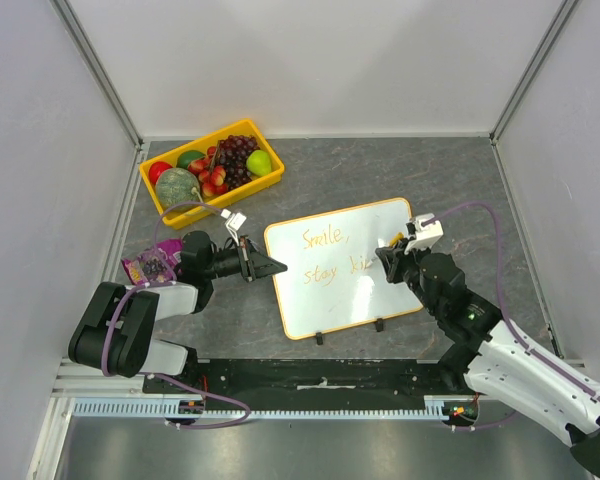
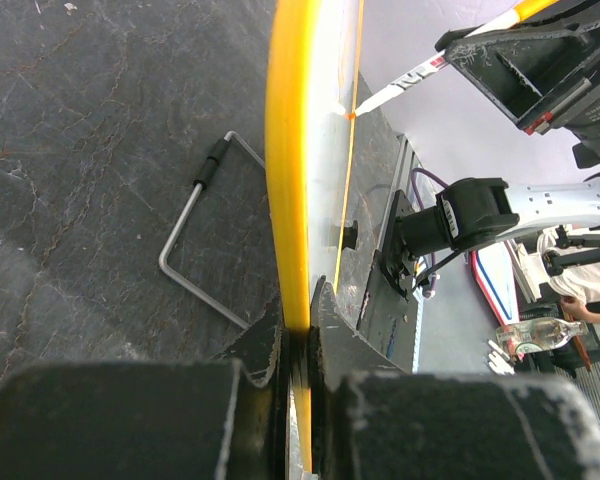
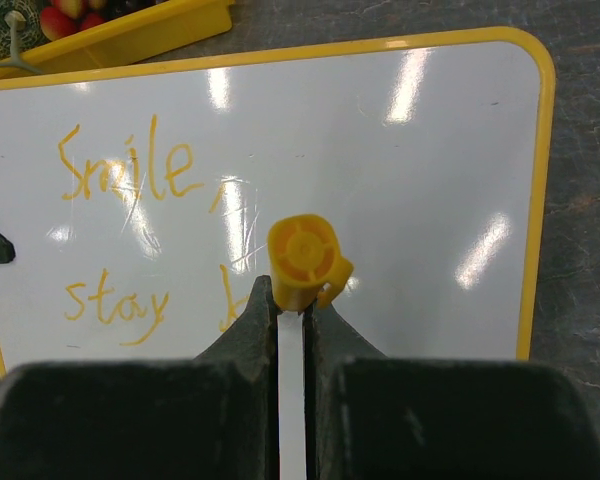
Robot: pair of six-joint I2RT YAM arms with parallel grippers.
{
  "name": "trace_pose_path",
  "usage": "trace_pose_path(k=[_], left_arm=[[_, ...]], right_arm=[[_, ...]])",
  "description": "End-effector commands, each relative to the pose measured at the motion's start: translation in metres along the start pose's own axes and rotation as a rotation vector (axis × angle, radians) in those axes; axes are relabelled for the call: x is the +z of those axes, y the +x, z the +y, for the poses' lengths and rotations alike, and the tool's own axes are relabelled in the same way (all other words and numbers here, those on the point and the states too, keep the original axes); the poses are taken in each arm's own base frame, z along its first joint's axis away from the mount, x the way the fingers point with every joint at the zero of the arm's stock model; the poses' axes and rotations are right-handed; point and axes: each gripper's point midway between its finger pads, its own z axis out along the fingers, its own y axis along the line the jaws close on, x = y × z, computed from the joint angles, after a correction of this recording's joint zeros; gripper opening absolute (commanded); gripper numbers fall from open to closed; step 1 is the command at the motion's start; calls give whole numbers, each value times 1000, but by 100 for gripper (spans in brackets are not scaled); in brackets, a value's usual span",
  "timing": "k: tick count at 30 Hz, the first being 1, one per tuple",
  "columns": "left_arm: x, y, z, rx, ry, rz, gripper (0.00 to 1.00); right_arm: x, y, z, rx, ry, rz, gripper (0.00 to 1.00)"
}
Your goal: Write a sentence on the whiteboard
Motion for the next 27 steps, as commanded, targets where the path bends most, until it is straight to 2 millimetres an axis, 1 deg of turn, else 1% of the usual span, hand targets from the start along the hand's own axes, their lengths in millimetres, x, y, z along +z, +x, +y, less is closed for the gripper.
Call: trace_pose_path(k=[1,9,17,22,27], left_arm=[[1,19,15,96,-29,50,2],[1,19,15,97,-27,51,2],[1,19,14,97,-27,51,2],[1,19,15,96,-29,50,2],[1,19,14,99,-26,51,2]], right_arm=[[0,-26,-9,-13,63,-70,0],[1,-31,-8,-2,67,-88,0],[-3,-35,-12,13,87,-112,0],[-3,-27,-13,9,86,-88,0],[-3,-12,-14,-6,78,-41,0]])
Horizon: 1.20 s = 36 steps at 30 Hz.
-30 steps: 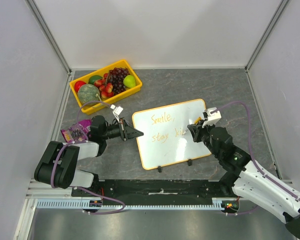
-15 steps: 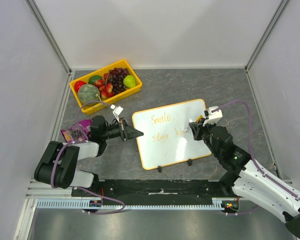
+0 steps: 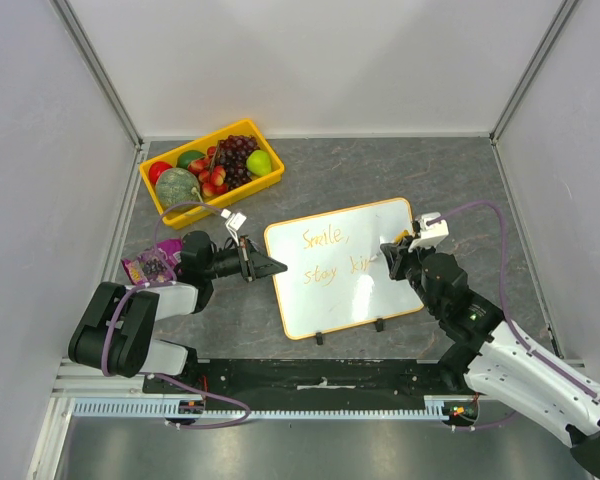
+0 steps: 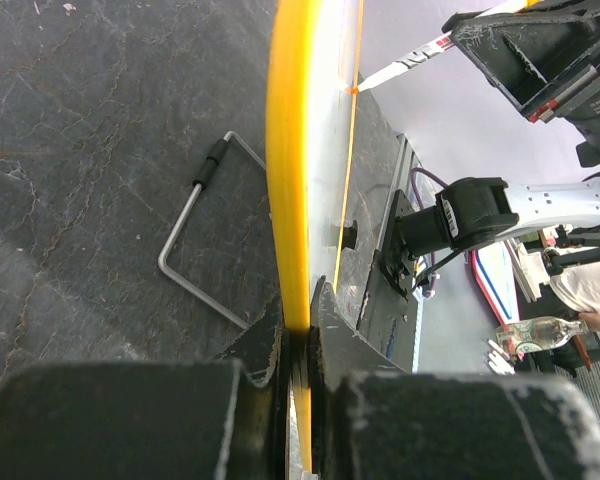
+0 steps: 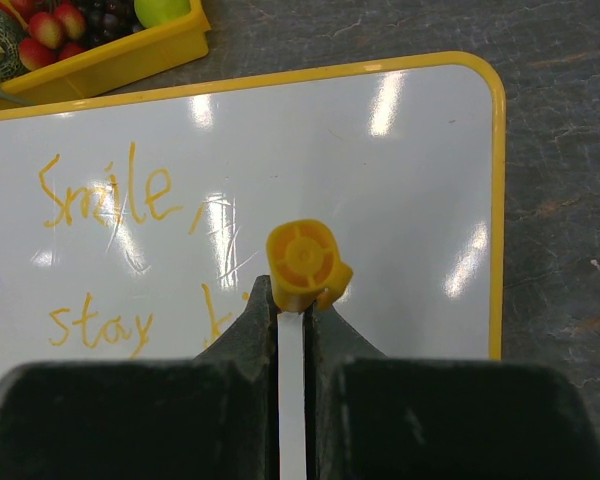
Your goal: Write a sentence on the whiteboard
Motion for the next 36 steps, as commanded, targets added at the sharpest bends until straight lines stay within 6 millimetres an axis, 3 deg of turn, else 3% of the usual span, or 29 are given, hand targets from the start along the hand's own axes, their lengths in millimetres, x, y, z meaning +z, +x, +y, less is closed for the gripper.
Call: trace_pose_path(k=[1,8,15,27,36], left_arm=[[1,20,15,96,-29,52,2],[1,20,15,95,-29,52,2],[1,19,15,96,-30,51,2],[1,19,15,95,-30,51,2],[1,19,15,98,-29,50,2]], right_arm=[[-3,5,-5,-14,17,18,0],[-6,24,-8,-20,11,68,0],[-8,28,-8,-13,0,75,0],[-15,-29,5,20,-29,-41,0],[-10,-32,-8,-12,50,-56,0]])
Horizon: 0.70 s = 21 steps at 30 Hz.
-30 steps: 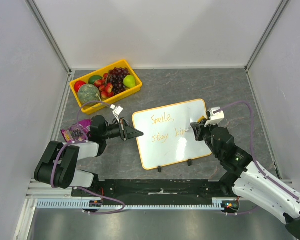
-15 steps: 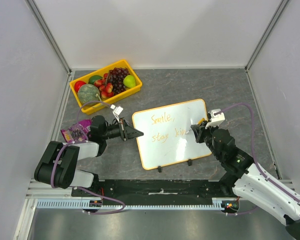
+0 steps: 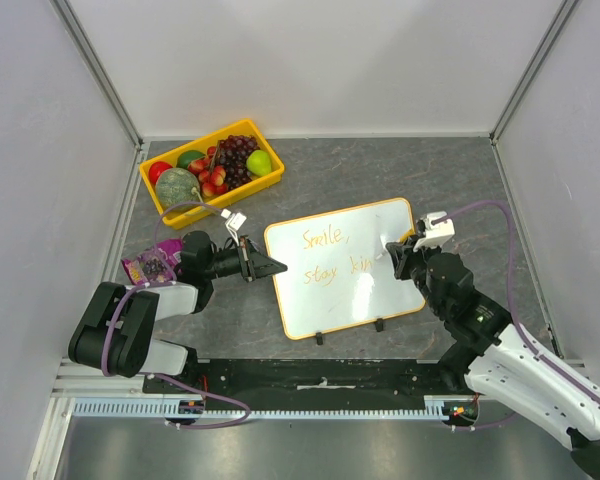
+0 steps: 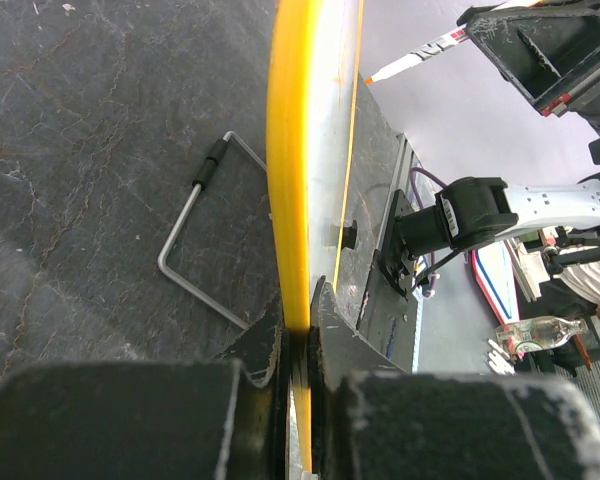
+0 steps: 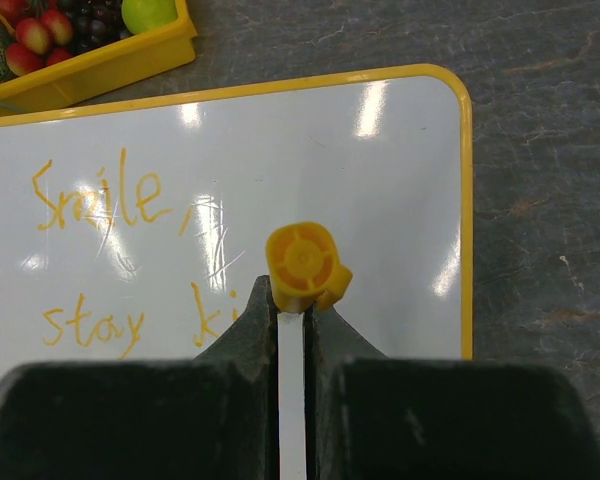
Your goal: Write a sentence on the whiteboard
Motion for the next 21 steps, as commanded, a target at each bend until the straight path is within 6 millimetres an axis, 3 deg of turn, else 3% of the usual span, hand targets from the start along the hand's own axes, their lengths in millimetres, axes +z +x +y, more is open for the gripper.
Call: trace_pose_path(k=[1,21], left_arm=[[1,20,15,94,-29,53,2],[1,19,15,96,-29,51,2]], right_arm=[[1,-20,-4,-3,39,-50,0],[12,0,-2,-8,34,-18,0]])
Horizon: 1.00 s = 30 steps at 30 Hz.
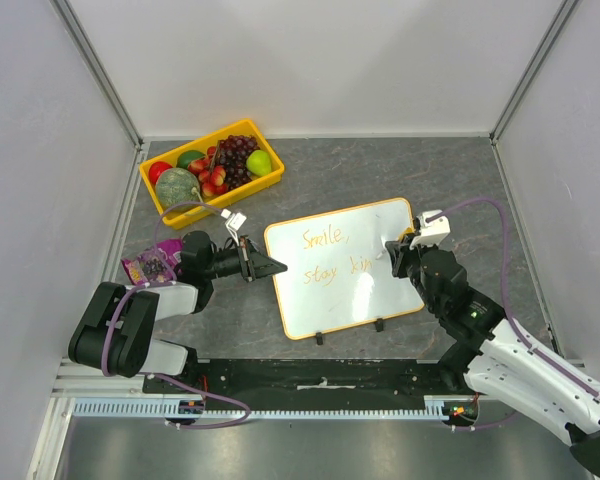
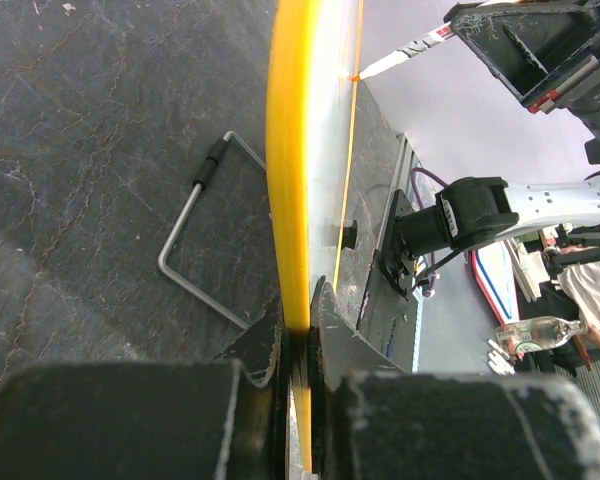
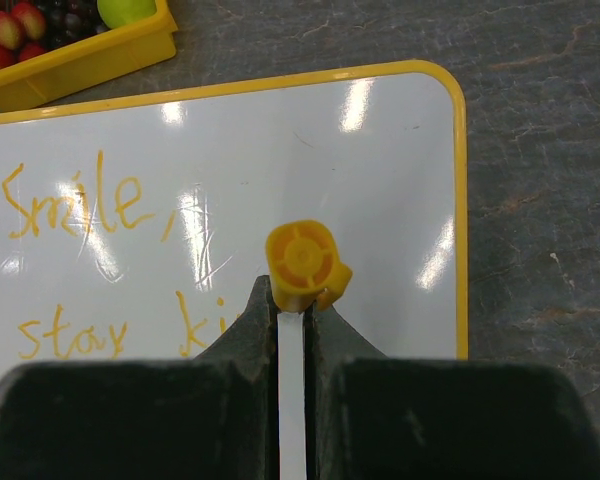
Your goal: Write a sentence on the whiteboard
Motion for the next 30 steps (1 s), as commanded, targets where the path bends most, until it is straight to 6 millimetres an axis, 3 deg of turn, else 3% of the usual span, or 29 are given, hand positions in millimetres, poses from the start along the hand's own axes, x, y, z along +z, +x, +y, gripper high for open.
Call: trace_pose_path(k=[1,17,30], left_arm=[[1,20,15,95,-30,52,2],[1,19,15,97,-29,51,2],[1,19,15,97,-29,51,2]], right_arm=[[2,-6,4,11,-16,-28,0],[-6,34,1,-1,-50,76,0],[-6,27,-7,-5,2,61,0]])
